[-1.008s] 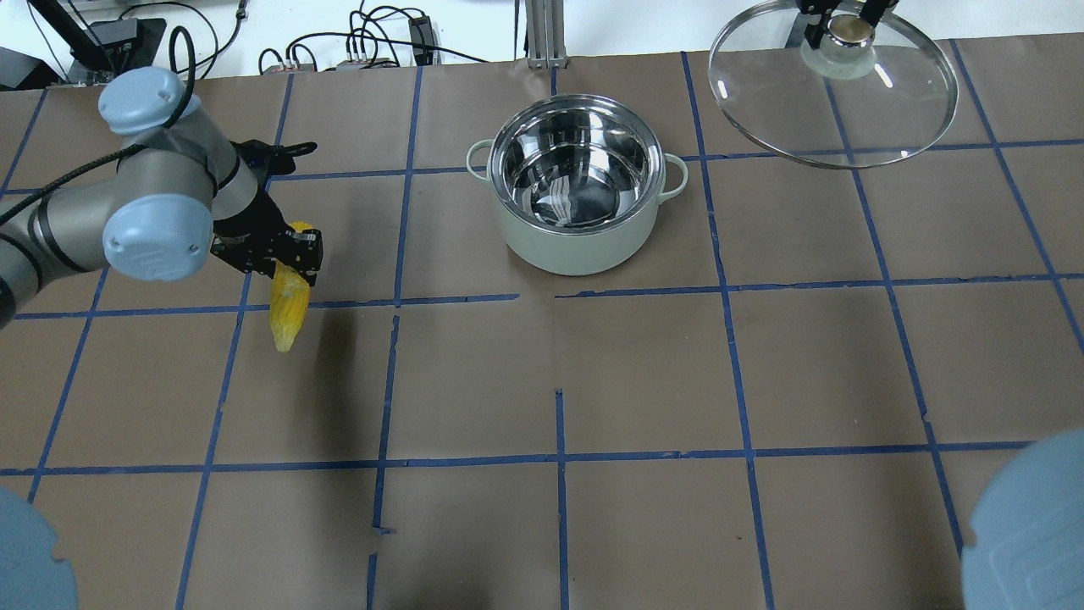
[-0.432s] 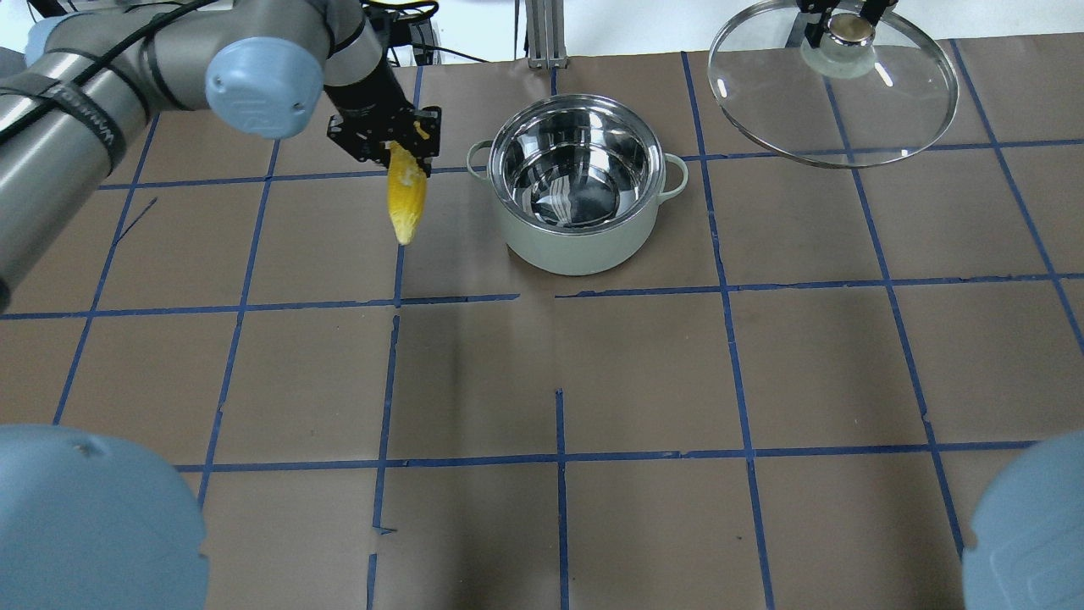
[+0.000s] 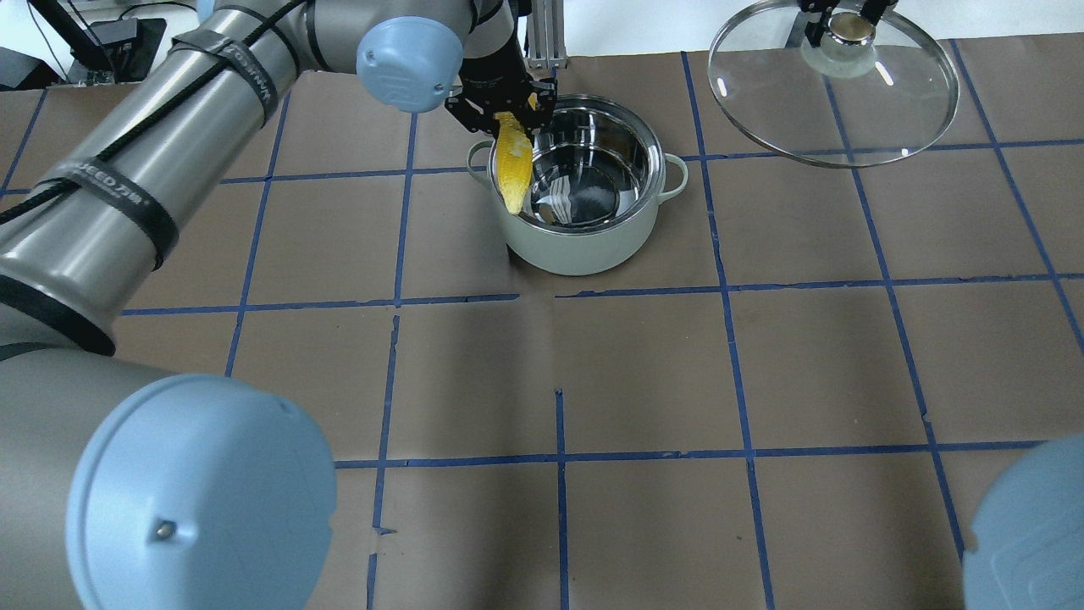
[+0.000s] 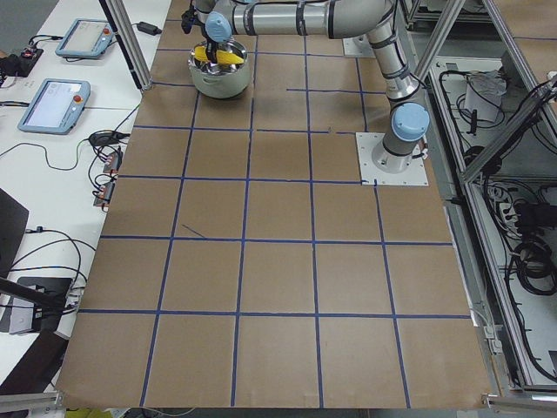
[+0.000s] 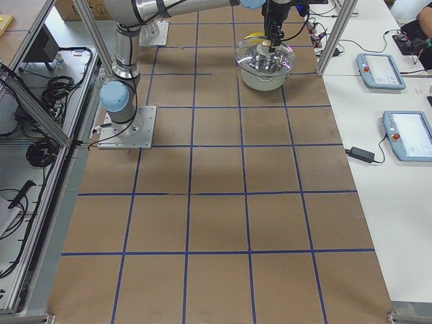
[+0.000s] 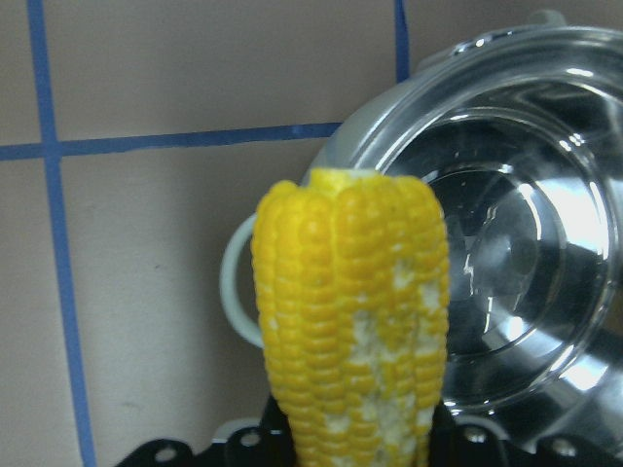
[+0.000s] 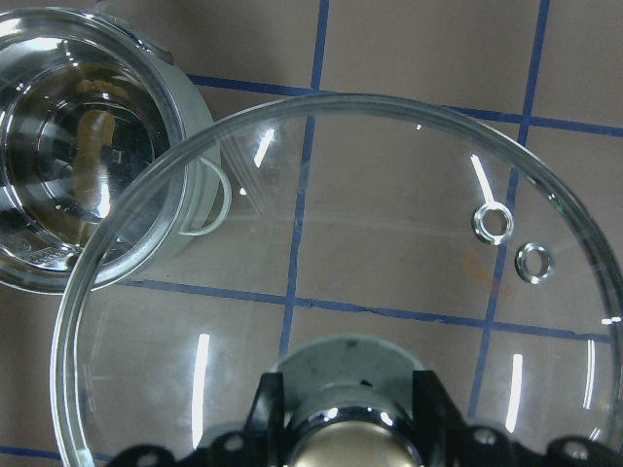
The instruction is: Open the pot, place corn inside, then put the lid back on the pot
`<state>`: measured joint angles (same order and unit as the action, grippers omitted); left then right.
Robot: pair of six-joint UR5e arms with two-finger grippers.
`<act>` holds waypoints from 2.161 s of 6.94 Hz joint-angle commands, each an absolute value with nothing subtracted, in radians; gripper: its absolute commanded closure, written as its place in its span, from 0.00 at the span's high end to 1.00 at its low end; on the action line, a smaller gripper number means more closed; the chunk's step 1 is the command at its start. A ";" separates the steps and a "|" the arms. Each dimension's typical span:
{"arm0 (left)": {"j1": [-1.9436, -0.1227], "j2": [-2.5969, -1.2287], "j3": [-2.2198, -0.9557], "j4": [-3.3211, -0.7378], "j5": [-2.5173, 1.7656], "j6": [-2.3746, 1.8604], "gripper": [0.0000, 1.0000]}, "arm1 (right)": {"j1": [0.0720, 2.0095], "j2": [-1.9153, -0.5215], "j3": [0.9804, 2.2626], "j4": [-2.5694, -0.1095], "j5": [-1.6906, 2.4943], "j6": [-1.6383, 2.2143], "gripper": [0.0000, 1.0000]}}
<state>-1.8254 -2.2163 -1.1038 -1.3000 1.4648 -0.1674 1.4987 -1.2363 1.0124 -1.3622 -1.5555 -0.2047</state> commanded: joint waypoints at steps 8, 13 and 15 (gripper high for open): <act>-1.771 -2.209 -1.055 -1.387 1.477 -0.129 1.00 | 1.537 -1.200 1.011 -1.409 -1.549 -0.184 0.14; -1.551 -1.690 -1.482 -1.515 1.563 0.080 1.00 | 1.778 -1.019 1.006 -1.598 -1.566 0.101 0.14; -1.554 -1.623 -1.482 -1.557 1.563 0.080 1.00 | 1.825 -0.962 1.008 -1.653 -1.566 0.107 0.14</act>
<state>-1.5552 -1.6718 -1.4683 -1.5355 1.5618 0.0776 1.7953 -0.9997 1.0081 -1.6191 -1.5658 0.0952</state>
